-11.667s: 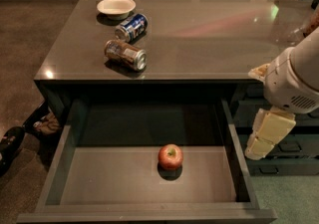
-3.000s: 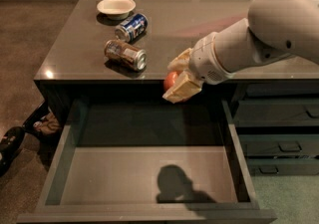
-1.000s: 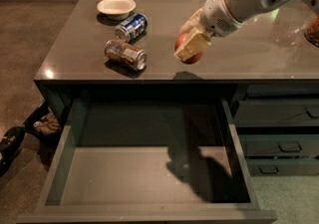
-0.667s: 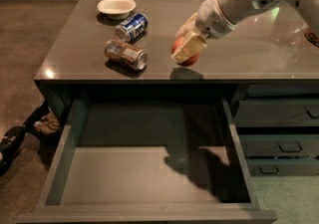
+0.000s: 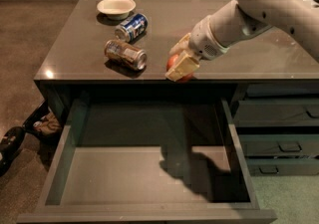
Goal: Pick apple from top drawer and place on counter
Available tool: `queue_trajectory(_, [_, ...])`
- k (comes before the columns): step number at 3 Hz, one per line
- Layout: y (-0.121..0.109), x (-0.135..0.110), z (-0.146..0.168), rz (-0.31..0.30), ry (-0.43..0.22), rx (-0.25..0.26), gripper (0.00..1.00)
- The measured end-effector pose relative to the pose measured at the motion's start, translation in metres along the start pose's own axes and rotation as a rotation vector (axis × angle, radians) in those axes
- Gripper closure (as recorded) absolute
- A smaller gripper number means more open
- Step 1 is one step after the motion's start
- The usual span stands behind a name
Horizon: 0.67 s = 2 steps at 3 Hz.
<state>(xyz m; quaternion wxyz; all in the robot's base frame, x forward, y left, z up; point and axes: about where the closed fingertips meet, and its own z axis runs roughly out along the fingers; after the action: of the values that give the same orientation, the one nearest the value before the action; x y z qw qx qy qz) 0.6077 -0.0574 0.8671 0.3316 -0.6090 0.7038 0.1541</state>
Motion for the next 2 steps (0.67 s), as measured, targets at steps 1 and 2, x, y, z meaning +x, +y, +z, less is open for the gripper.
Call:
queue_trajectory(1, [0.0000, 0.0000, 0.0000, 0.000, 0.000, 0.000, 1.00])
queue_trajectory(2, [-0.0005, -0.0019, -0.0021, 0.000, 0.000, 0.000, 1.00])
